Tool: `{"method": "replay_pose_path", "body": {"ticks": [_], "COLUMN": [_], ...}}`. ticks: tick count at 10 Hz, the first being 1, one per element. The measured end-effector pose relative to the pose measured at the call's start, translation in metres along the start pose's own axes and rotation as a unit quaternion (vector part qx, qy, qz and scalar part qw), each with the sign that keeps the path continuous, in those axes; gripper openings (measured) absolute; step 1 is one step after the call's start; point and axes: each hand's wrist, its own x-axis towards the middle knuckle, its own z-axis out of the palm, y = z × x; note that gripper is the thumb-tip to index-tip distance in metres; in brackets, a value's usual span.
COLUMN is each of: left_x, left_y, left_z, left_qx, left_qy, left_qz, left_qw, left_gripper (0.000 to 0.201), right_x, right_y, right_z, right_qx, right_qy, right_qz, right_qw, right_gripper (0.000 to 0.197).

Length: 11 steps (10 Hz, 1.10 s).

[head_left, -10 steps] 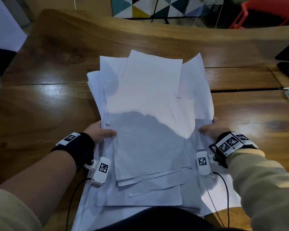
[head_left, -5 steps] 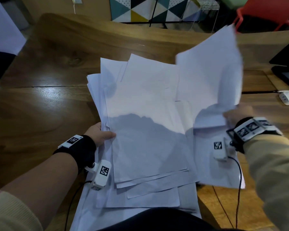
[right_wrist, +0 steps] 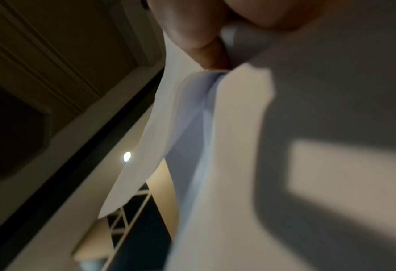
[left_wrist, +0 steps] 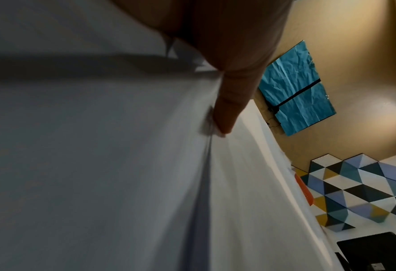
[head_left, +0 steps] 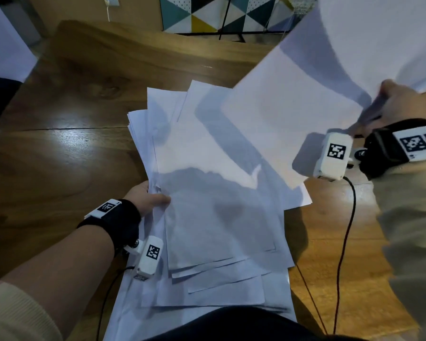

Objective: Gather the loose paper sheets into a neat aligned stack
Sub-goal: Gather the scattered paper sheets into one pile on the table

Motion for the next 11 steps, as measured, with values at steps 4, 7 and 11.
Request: {"method": "replay_pose_path", "body": {"ticks": [4, 7, 11], "left_x": [-0.007, -0.006, -0.007], "left_y": [0.009, 0.013, 0.007], "left_z": [0.001, 0.000, -0.004], "left_qx": [-0.053, 0.012, -0.075], "left_qy": [0.005, -0.021, -0.069], "left_qz": [-0.018, -0.032, -0.020], "left_qw": [0.998, 0.999, 0.995], "left_gripper": [0.087, 0.061, 0.038], "right_x": [-0.216, -0.140, -0.146], "right_y": [0.101, 0.099, 0.091], "right_z": [0.061, 0.036, 0.022], "right_qx": [-0.383, -0.591, -0.553], "right_qy": [-0.369, -0.167, -0.362], "right_qz": [0.070, 0.080, 0.057], "right_qw": [0.844, 0.785, 0.749], "right_gripper": [0.031, 0.057, 0.016]}}
